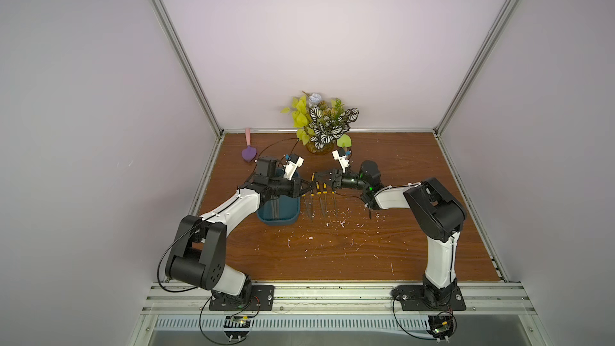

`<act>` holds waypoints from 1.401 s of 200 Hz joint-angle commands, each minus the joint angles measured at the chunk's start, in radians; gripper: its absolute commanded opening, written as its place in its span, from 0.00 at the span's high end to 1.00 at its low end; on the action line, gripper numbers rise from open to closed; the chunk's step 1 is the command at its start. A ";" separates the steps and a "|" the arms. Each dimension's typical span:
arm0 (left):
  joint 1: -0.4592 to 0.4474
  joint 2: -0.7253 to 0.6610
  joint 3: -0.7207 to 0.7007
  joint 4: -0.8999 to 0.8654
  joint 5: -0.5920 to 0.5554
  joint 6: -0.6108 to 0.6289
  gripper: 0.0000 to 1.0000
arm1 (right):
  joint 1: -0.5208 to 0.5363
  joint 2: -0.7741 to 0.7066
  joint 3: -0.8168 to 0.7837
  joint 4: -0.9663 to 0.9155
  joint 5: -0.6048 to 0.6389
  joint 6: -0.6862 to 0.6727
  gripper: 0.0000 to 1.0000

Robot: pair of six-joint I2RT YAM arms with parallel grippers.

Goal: Take the file tool out of the storage box
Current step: Pick up the file tool from the storage box, then place the file tool at the center of the board.

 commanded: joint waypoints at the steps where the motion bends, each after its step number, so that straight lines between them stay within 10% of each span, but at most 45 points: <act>1: 0.009 -0.029 -0.026 0.083 0.068 -0.039 1.00 | 0.013 0.005 0.053 0.100 -0.031 0.032 0.54; 42: 0.008 -0.041 -0.050 0.111 0.092 -0.052 1.00 | 0.023 0.069 0.069 0.281 -0.040 0.165 0.61; 98: 0.009 -0.050 -0.053 0.072 0.048 -0.038 0.98 | 0.025 0.062 0.064 0.225 -0.028 0.150 1.00; 106: 0.009 -0.052 -0.052 0.066 0.040 -0.032 0.88 | 0.026 0.049 0.059 0.195 -0.022 0.129 1.00; 132: 0.009 -0.064 -0.039 0.008 -0.052 -0.006 0.00 | 0.019 -0.011 0.060 0.018 -0.013 0.017 1.00; 173: 0.009 -0.104 0.000 -0.142 -0.349 0.060 0.00 | -0.013 -0.158 0.234 -0.975 0.200 -0.522 1.00; 199: 0.008 -0.135 0.024 -0.213 -0.523 0.076 0.00 | -0.058 -0.139 0.397 -1.395 0.318 -0.632 1.00; 280: -0.012 -0.094 0.055 -0.344 -0.755 0.122 0.00 | -0.078 0.006 0.637 -1.843 0.674 -0.730 1.00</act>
